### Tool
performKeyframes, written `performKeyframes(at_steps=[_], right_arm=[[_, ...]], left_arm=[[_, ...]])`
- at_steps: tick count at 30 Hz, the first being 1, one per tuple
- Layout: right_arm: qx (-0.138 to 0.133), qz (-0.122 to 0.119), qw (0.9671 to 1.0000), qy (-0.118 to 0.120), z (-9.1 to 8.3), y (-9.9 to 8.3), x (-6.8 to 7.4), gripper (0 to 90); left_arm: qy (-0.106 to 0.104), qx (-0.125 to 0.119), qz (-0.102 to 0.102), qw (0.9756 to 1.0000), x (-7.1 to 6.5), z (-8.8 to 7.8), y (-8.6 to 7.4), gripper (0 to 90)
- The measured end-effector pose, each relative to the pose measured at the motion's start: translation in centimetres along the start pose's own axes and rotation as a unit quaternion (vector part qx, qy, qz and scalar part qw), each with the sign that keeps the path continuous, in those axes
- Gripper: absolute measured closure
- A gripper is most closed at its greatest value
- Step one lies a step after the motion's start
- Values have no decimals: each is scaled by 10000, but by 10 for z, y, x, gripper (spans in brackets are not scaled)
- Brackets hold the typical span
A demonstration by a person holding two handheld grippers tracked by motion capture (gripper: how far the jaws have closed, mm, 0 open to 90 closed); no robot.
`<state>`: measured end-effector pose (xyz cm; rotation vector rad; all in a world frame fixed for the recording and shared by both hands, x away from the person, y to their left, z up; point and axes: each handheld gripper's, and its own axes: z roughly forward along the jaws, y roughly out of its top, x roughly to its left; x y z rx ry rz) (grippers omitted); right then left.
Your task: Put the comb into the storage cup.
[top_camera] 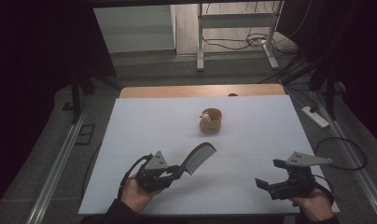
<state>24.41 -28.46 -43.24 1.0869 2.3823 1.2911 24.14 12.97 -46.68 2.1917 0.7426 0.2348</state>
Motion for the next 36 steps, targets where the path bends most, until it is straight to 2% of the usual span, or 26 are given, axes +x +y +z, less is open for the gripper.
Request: performKeyframes(at_steps=[6,11,21,27,36], right_arm=[[-67,-7,9997,232,11,10,7,0],[-21,-26,9997,231,20,17,9,0],[17,112,9992,371,34,27,10,0],[14,220,9982,565,42,35,13,0],[165,339,9965,745,54,44,15,0]], left_arm=[[-16,-3,91,10000,-2,0,0,717],[-26,-27,102,9999,-3,0,1,717],[-22,-31,211,9998,-6,1,1,717],[-23,-41,313,9995,-9,3,2,717],[-75,-49,364,9993,-11,5,3,717]])
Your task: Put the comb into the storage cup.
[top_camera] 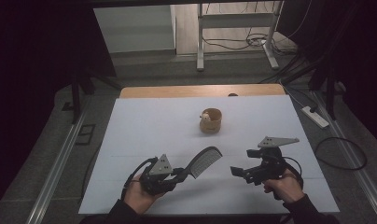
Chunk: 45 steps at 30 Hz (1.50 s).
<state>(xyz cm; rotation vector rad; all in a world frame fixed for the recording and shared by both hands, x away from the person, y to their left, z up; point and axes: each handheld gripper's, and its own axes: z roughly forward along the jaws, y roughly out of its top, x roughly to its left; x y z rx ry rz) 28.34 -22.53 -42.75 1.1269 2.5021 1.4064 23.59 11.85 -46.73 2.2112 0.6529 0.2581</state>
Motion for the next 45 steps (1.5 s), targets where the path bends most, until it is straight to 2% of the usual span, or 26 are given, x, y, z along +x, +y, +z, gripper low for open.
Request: performKeyframes(at_steps=[8,12,19,25,31,35,45], right_arm=[[28,57,9998,210,9,9,3,0],[154,26,9995,273,14,13,4,0],[368,265,9983,369,23,21,6,0],[410,418,9972,459,28,28,7,0],[459,448,9967,500,35,35,8,0],[452,576,9952,653,40,39,8,0],[618,510,9945,673,55,48,12,0]], left_arm=[[-42,-12,24,10000,-2,2,1,717],[-53,-22,39,10000,-3,3,1,717],[-112,-29,96,9999,-4,4,2,716],[-115,-35,103,9999,-5,4,2,717],[-119,-73,116,9998,-5,3,2,717],[-135,-73,137,9998,-6,3,2,717],[-110,-111,165,9997,-6,2,3,717]])
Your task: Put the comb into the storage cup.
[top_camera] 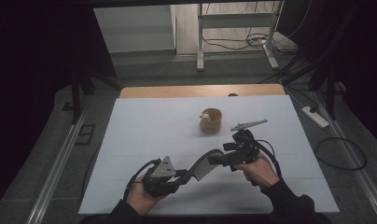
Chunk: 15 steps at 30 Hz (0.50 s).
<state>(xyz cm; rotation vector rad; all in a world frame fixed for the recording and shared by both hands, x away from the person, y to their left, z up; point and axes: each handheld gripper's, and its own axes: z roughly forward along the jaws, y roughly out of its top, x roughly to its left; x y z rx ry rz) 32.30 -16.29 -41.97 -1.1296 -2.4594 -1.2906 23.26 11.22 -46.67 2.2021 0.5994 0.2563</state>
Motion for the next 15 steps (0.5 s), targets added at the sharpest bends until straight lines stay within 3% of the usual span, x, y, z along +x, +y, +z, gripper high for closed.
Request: performKeyframes(at_steps=[12,15], right_arm=[[159,-20,9999,-32,9,8,3,0],[152,67,9998,61,10,8,0,60]], left_arm=[[12,-36,43,10000,-1,0,0,717],[30,-46,45,10000,-1,0,0,717]])
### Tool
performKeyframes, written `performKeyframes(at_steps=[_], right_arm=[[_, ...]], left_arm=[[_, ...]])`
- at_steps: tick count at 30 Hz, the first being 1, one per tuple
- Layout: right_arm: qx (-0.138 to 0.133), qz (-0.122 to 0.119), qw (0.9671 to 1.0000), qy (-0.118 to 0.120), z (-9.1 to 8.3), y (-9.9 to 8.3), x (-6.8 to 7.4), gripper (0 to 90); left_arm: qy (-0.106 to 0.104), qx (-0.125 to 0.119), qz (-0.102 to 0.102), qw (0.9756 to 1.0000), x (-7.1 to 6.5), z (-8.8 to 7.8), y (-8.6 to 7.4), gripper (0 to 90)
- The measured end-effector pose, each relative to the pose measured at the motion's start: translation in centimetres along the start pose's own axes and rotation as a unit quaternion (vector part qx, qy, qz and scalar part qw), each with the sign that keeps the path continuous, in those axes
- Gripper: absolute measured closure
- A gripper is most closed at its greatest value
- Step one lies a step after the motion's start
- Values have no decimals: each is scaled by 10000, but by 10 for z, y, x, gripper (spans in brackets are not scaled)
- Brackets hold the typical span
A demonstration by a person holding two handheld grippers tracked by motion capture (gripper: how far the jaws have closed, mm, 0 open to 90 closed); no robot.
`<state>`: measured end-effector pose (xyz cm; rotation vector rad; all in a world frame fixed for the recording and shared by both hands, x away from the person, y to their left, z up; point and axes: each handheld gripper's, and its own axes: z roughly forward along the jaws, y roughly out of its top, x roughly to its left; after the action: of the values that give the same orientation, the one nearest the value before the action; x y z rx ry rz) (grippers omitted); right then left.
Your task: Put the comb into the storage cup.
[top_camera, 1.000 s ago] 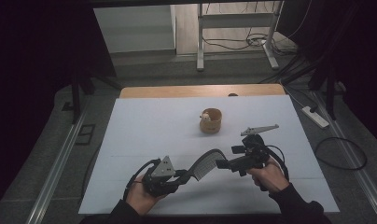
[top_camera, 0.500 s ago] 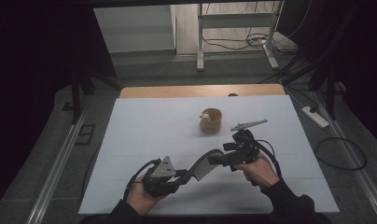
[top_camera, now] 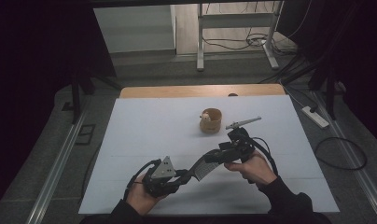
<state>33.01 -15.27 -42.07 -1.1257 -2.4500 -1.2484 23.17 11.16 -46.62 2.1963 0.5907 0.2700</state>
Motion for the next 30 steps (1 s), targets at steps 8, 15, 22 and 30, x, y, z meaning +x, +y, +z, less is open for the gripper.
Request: performKeyframes(at_steps=[8,15,22,30], right_arm=[[-152,74,9990,406,-5,0,-4,367],[-190,398,9962,758,-5,-2,-13,578],[-281,657,9928,962,-6,-4,-22,734],[-344,1147,9807,1546,-6,-6,-30,836]], left_arm=[[96,-48,39,9999,-1,-1,0,719],[134,-22,98,9999,-2,-1,1,720],[162,-66,148,9997,-3,-1,0,721],[95,58,184,9998,-3,4,-1,718]])
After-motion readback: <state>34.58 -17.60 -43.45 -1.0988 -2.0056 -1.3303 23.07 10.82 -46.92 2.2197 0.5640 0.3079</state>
